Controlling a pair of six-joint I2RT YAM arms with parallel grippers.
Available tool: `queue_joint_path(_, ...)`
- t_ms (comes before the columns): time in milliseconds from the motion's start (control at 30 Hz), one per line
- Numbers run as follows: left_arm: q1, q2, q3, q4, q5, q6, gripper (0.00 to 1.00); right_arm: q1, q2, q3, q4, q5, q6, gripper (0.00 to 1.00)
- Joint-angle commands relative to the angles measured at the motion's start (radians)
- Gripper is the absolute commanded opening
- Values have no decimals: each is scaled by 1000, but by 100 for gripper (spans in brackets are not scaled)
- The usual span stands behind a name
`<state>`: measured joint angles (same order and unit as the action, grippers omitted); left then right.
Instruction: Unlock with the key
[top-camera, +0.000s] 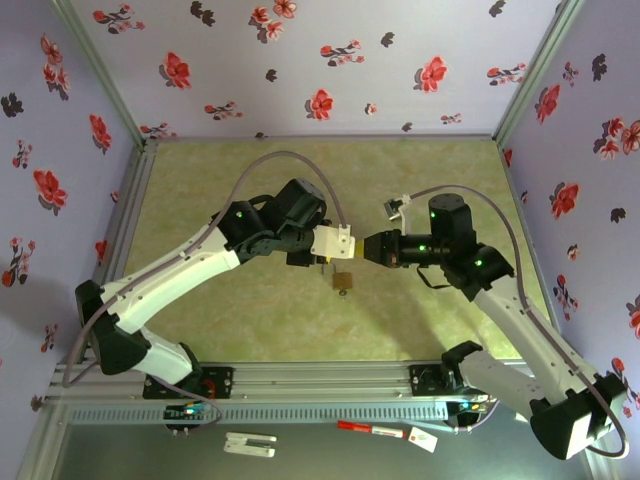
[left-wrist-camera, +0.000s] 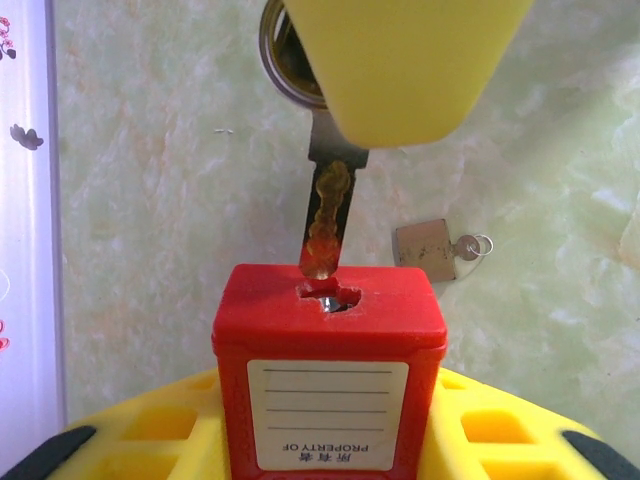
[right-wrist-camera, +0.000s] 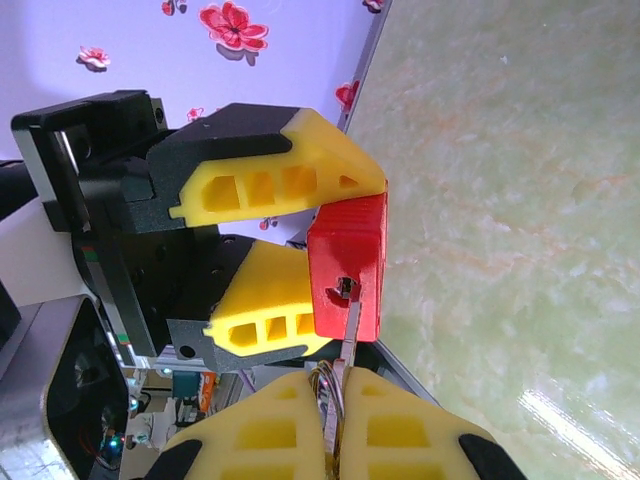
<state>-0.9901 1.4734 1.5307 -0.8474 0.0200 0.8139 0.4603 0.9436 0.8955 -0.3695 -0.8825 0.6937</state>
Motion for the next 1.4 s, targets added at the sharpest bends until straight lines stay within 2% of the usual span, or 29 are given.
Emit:
queue_joint_path(0,-11,8,13,15,23,-18,0,7,-1,-16,57,-15,27,0)
queue_joint_path(367,-11,29,32,17,18,-27,0,35,-12,-43,90,-23,49,0)
queue_joint_path(833,-20,31,57,-4,25,-32,0,40,38,-41,-11,22,-59,0)
queue_joint_path(1000,-51,42,80,-1,6,-48,0,62,74,-30,18,26,-53,0)
queue_joint_path(1200,-79,34,108,35,77,-96,0,91,84,-61,73,45,-60,0)
queue_joint_path(1367,-90,28,134,9,179,-123,0,89,82,-75,37,22,-175,0)
